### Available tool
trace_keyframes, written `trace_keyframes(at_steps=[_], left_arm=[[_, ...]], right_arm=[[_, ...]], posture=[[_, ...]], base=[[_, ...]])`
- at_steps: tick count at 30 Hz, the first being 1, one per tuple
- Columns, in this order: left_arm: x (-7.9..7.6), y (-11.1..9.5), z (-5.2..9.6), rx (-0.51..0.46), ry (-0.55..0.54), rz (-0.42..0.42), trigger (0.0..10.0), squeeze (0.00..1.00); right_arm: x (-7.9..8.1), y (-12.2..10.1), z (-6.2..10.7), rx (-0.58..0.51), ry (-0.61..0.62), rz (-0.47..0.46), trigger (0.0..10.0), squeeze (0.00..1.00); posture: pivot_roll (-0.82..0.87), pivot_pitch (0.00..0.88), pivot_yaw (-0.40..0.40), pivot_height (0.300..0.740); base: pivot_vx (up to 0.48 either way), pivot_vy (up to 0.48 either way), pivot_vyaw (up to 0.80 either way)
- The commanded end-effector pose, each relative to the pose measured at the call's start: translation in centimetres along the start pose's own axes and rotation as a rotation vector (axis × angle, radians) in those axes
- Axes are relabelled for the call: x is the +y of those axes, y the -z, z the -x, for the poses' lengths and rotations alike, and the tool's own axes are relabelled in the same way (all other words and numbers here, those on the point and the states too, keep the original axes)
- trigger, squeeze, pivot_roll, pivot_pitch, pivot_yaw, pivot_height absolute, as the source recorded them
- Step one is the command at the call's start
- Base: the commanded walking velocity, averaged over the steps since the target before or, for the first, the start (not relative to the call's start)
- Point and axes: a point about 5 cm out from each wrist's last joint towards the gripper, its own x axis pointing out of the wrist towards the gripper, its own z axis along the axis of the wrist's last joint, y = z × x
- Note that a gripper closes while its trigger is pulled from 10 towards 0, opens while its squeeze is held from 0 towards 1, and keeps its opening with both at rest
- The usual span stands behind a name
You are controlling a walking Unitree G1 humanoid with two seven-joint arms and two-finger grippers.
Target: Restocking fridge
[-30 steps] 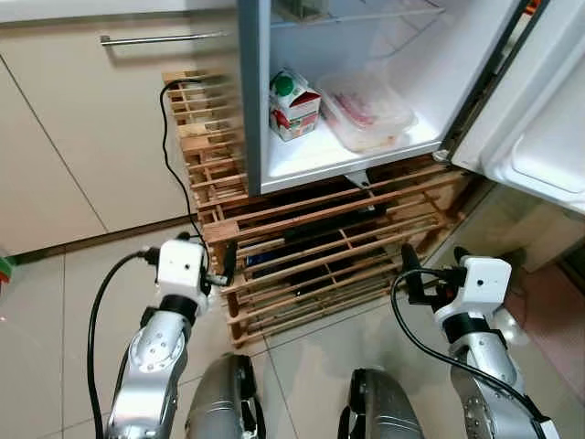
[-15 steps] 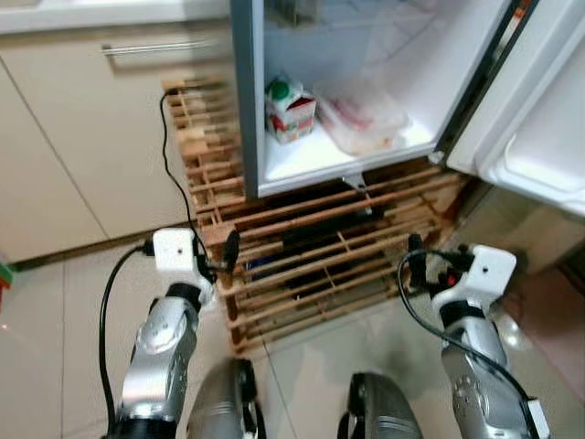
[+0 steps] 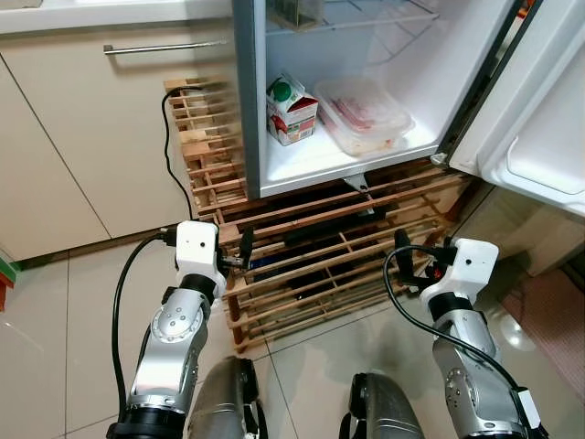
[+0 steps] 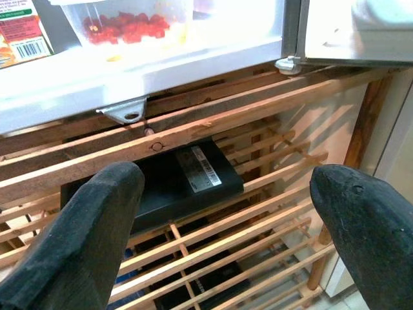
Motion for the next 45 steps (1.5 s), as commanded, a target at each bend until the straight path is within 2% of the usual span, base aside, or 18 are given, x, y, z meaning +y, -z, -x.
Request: trace_keyframes(at_steps=[1,14,17,23,33,45], left_arm=[[-0.5,-0.7,-0.3,-0.031,0.014,-0.017,10.0,0.00],[-0.4,-0.6,-0.7,-0.014,-0.014,-0.011,10.0,0.00],[-0.3,-0.5,-0.8,0.005,-0.031,0.002,10.0,0.00],[-0.6,-0.6,-0.9,-0.002,-0.023,-0.035,10.0,0.00],[-0.9,-0.7,-1.1,-0.001,-0.020,-0.045,10.0,0.00],[-1.2,-0.8,-1.3,0.000,-0.028,-0.066,10.0,0.00]], right_arm=[[-0.2,-0.2,0.1,-0.018,-0.002,0.019,10.0,0.00],[-0.3,-0.4,-0.2,-0.022,-0.014,0.035,10.0,0.00],[-0.3,-0.4,-0.2,-0.020,-0.018,0.036,10.0,0.00],[-0.4,-0.1,-0.3,-0.013,-0.030,0.047,10.0,0.00],[-0.6,0.3,-0.6,0.005,-0.013,0.084,10.0,0.00],[-0.5,0.7,-0.6,0.023,-0.015,0.088,10.0,0.00]], posture=[[0.06,0.052,-0.008,0.680],[0.06,0.046,-0.012,0.740],[0.06,0.046,-0.012,0.740],[0.06,0.040,-0.018,0.740],[0.07,0.026,-0.020,0.740],[0.06,0.030,-0.018,0.740]], base=[[0.000,0.000,0.00],[0.000,0.000,0.00],[0.000,0.000,0.00],[0.000,0.000,0.00],[0.000,0.000,0.00],[0.000,0.000,0.00]])
